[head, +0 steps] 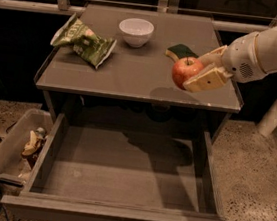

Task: Place apple into top drawer

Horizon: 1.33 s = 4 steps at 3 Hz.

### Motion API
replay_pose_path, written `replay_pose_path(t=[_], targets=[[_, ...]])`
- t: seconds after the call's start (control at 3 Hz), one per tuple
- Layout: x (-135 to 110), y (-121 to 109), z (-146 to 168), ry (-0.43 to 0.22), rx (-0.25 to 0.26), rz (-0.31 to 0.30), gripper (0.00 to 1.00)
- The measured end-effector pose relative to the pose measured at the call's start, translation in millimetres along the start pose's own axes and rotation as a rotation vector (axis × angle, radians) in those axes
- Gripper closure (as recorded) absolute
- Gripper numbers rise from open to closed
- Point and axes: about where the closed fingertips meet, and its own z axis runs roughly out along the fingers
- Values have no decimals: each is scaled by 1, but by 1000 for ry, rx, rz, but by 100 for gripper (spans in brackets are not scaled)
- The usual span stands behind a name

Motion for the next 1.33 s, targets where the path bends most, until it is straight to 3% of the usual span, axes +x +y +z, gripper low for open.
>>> replay_pose_path(t=[0.33, 0.67, 1.0, 1.33], targets=[[0, 0, 0, 0, -1, 0, 100], [6, 24, 9, -27, -24, -11, 100], [21, 71, 15, -72, -34, -15, 100], [54, 111, 32, -80, -42, 6, 100]])
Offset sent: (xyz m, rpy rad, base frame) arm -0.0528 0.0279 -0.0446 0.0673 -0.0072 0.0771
